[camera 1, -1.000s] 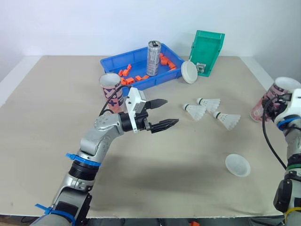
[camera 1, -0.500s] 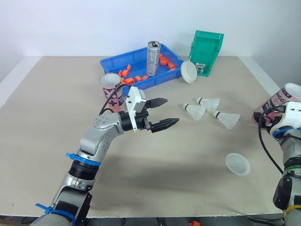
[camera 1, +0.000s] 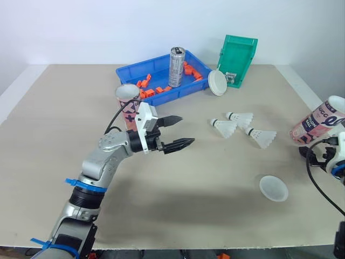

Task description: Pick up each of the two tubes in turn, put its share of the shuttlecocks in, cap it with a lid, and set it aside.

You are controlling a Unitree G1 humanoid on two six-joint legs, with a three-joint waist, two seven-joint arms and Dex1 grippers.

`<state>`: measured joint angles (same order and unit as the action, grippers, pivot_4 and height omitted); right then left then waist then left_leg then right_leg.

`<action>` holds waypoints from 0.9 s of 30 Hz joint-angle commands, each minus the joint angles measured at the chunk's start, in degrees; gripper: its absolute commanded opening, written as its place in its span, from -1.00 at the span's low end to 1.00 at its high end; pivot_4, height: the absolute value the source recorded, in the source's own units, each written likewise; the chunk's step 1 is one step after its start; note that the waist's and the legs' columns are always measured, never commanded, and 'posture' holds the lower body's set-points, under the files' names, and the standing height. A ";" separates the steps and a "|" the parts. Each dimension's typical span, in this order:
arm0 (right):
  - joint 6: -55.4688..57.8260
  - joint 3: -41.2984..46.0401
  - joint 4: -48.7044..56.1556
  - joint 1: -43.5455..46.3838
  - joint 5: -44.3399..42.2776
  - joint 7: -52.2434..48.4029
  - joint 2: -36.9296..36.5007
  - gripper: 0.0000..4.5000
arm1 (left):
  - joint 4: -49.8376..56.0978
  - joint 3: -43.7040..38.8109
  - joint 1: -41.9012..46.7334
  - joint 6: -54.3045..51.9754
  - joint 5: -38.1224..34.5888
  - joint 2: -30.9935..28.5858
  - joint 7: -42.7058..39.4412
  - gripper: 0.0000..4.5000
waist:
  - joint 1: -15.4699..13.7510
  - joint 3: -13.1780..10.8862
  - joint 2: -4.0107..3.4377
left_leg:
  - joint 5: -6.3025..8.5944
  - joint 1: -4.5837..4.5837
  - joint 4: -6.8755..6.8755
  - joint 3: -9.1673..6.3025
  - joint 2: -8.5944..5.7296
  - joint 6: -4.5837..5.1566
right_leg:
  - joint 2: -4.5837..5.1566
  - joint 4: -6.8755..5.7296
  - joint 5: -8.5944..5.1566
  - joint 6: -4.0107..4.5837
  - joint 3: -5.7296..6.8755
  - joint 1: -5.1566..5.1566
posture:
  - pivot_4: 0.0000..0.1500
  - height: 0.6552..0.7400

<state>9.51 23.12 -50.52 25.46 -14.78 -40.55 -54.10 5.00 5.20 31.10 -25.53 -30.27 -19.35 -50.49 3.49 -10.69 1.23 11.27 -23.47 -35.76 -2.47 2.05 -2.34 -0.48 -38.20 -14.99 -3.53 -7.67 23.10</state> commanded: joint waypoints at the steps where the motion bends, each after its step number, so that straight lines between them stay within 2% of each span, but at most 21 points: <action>1: 4.36 4.76 11.72 -2.64 -5.42 -3.95 -2.73 0.99 | 4.94 -3.81 -2.08 -3.68 -2.12 -1.82 3.02 1.00 | 0.48 0.03 -0.05 | 0.00 0.01 0.00 0.00 0.02 0.00 | 0.00 0.00 0.00 -0.01 0.00 0.00 | 1.00 1.00; 2: 5.37 5.25 13.33 -3.41 -5.89 -3.94 -2.61 0.99 | 5.37 -3.95 -2.30 -4.14 -2.38 -1.99 3.33 1.00 | 0.64 0.03 -0.05 | 0.00 0.02 -0.02 -0.01 0.02 0.00 | 0.00 -0.01 0.01 -0.03 0.01 -0.02 | 1.00 1.00; 4: 12.49 5.20 34.84 -10.77 -13.89 -11.31 -2.19 0.99 | 9.94 -8.13 -7.61 -9.39 -4.98 -4.14 7.42 1.00 | 0.76 0.05 -0.09 | 0.00 0.01 -0.10 -0.03 0.01 0.00 | 0.00 0.00 0.07 -0.09 0.03 -0.06 | 1.00 1.00; 6: 16.80 3.63 51.12 -15.54 -18.83 -14.66 -1.82 0.99 | 13.91 -11.48 -12.32 -13.10 -6.80 -5.63 10.98 1.00 | 1.46 0.12 -0.21 | 0.03 0.06 -0.06 -0.05 0.07 0.02 | -0.05 -0.02 0.00 -0.08 -0.01 -0.10 | 1.00 1.00; 8: 19.25 1.05 58.92 -15.01 -20.85 -13.54 -0.71 0.99 | 16.65 -13.43 -16.21 -14.46 -7.22 -6.29 13.70 1.00 | 1.77 0.11 -0.19 | 0.04 0.11 -0.07 -0.08 0.21 0.04 | -0.16 -0.06 0.00 -0.03 0.02 -0.10 | 1.00 1.00; 10: 20.91 -1.18 62.72 -13.66 -21.35 -11.96 0.49 0.99 | 17.97 -14.87 -18.66 -14.92 -7.76 -6.26 15.45 1.00 | 1.46 0.05 -0.07 | -0.01 0.10 -0.16 -0.15 0.26 -0.02 | -0.19 -0.06 0.13 0.00 0.15 -0.12 | 1.00 1.00; 15: 22.56 -10.73 70.12 -7.06 -21.12 -8.22 6.59 0.99 | 16.10 -16.85 -24.22 -9.54 -2.99 -5.18 19.62 1.00 | 0.81 0.01 0.18 | -0.08 0.04 -0.57 -0.08 0.17 -0.05 | -0.10 0.00 0.21 0.20 0.10 -0.20 | 1.00 1.00; 20: 20.40 -19.60 72.29 -2.74 -17.20 -3.76 15.32 0.99 | 6.81 -18.92 -21.54 -1.84 1.85 -3.53 23.27 1.00 | 0.60 0.05 0.26 | -0.15 -0.14 -0.62 -0.09 0.08 -0.02 | -0.05 0.02 0.26 0.15 0.08 -0.09 | 1.00 1.00; 27: 18.20 -23.99 71.37 -1.93 -12.60 -0.86 21.33 0.99 | -3.72 -17.66 -16.66 7.70 6.09 -4.76 19.94 1.00 | 0.41 0.09 0.32 | -0.13 -0.72 -0.59 -0.17 0.06 -0.04 | -0.04 0.04 0.41 -0.11 0.12 0.35 | 1.00 1.00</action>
<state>28.91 -1.50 19.77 22.52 -27.72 -42.16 -33.19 2.07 -12.20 13.04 -20.84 -25.08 -23.39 -29.33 3.90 -10.59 1.55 11.16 -24.21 -36.35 -2.65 2.09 -2.38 -0.48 -38.14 -14.56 -3.60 -7.55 23.45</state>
